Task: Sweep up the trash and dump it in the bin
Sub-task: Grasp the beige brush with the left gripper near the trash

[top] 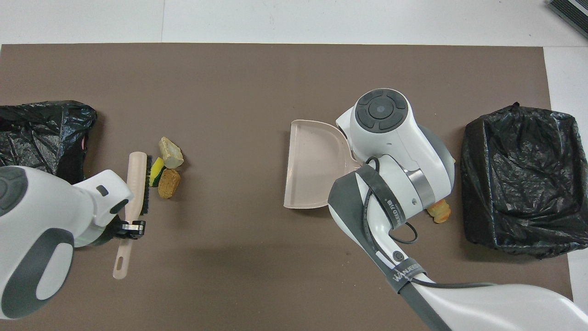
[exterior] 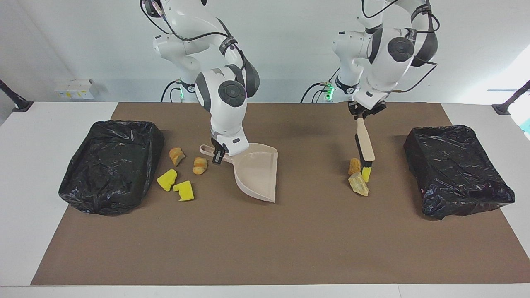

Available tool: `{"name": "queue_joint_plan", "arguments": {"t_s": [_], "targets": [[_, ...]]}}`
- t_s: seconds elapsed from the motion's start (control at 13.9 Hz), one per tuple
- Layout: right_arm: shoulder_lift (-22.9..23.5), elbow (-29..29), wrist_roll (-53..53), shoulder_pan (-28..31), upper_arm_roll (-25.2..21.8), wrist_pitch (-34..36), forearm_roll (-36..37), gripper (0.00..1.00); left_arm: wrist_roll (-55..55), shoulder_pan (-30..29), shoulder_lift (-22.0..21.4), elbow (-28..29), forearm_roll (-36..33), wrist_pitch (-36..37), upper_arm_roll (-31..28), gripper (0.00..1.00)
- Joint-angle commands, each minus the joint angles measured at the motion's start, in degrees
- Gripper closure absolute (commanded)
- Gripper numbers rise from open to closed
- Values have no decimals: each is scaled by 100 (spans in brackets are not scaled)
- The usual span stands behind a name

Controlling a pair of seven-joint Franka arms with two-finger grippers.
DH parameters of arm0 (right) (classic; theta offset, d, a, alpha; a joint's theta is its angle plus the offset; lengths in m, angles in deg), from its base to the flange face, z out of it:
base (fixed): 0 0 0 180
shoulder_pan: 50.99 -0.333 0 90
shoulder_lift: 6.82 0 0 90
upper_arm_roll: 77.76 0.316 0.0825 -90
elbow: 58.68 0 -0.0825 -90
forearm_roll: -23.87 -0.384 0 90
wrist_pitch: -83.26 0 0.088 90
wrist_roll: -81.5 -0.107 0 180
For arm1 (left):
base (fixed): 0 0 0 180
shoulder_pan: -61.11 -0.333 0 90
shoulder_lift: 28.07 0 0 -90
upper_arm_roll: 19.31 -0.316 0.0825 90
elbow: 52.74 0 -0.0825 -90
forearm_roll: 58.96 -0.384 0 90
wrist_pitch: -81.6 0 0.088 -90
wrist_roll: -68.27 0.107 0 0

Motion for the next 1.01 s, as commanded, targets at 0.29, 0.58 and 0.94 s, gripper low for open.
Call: {"name": "queue_joint_plan", "arguments": {"t_s": [0.29,0.58,0.94], "targets": [[-186,261,-150,28,52,-328,-79,100,945,-1009,907,-104,-171,-1113,96,100],[-362,770,-159,20,78,-732,-79,100,779,-886,1102,19,-207,-1149,122,100],[-265,903,-88,-199,184,-944,-9,100,-3,-263,1111,248,-119,-1368,140,100]]}}
